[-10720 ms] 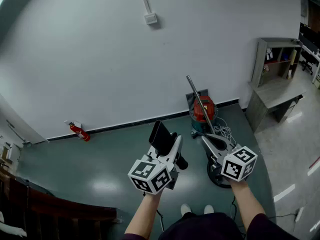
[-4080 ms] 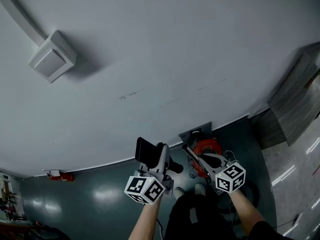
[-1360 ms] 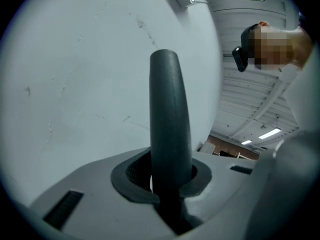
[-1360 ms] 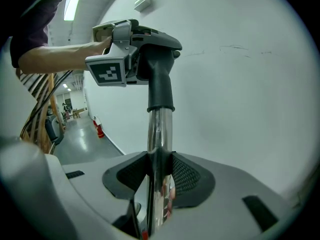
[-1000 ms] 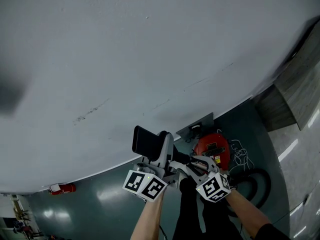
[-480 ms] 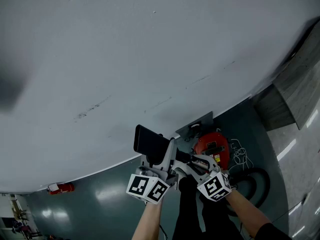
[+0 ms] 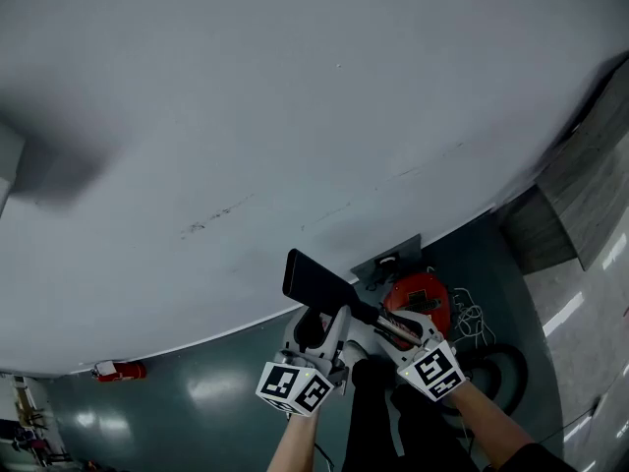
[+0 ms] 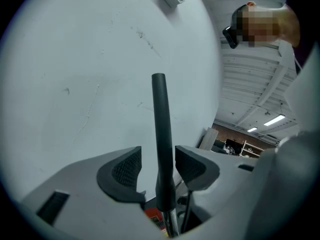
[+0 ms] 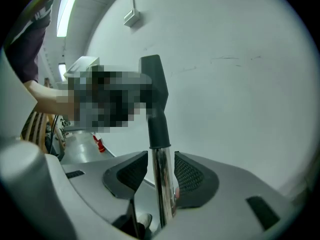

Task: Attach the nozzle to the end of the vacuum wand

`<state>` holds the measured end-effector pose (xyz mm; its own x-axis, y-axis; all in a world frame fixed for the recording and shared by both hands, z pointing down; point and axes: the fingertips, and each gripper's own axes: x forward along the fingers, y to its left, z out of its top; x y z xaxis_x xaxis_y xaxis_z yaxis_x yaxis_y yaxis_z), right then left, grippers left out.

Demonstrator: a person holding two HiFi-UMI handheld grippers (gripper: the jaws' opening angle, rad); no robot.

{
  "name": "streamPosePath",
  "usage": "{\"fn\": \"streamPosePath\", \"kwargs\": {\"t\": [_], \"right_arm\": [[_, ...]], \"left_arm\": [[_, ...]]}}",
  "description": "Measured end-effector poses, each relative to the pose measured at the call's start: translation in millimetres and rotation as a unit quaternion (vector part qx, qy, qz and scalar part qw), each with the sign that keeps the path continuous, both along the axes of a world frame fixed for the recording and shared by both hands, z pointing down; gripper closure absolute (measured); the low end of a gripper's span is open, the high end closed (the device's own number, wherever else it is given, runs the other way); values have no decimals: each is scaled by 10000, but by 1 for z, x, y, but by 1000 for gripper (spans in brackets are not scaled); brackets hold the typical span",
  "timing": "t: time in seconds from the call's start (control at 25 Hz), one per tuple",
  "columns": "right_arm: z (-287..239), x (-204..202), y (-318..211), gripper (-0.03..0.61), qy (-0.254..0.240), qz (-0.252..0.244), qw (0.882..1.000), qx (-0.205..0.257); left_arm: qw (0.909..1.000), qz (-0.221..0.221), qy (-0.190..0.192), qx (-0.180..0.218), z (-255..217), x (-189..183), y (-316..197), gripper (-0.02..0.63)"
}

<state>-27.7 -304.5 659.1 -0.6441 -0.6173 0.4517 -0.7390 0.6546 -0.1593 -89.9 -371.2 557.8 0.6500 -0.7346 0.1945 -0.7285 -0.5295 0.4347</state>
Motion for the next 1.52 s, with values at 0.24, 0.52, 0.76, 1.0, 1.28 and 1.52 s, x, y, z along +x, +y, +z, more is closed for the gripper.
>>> {"fn": "streamPosePath", "kwargs": {"t": [0.24, 0.52, 0.76, 1.0, 1.28, 1.52], "right_arm": [[-59, 15, -6, 423, -754, 480, 9959, -149], [-120, 31, -4, 466, -1657, 857, 9820, -293], [-164, 40, -3, 525, -2127, 1099, 9708, -159], [-202, 32, 2, 545, -2420, 947, 9656, -45], [-230, 26, 3, 560, -2535, 861, 9633, 180], [-244, 18, -2, 560, -2561, 736, 9635, 273]], "left_arm": [[9997, -170, -55, -182, -18, -5, 29, 411], [9995, -205, -215, -146, -53, 9, 55, 422], [9997, -132, -145, 141, -94, 18, 62, 508], [9983, -58, -221, 529, -130, 22, 74, 586], [9967, -150, -274, 746, -152, 19, 75, 609], [9960, -371, -270, 771, -161, 11, 69, 609]]}}
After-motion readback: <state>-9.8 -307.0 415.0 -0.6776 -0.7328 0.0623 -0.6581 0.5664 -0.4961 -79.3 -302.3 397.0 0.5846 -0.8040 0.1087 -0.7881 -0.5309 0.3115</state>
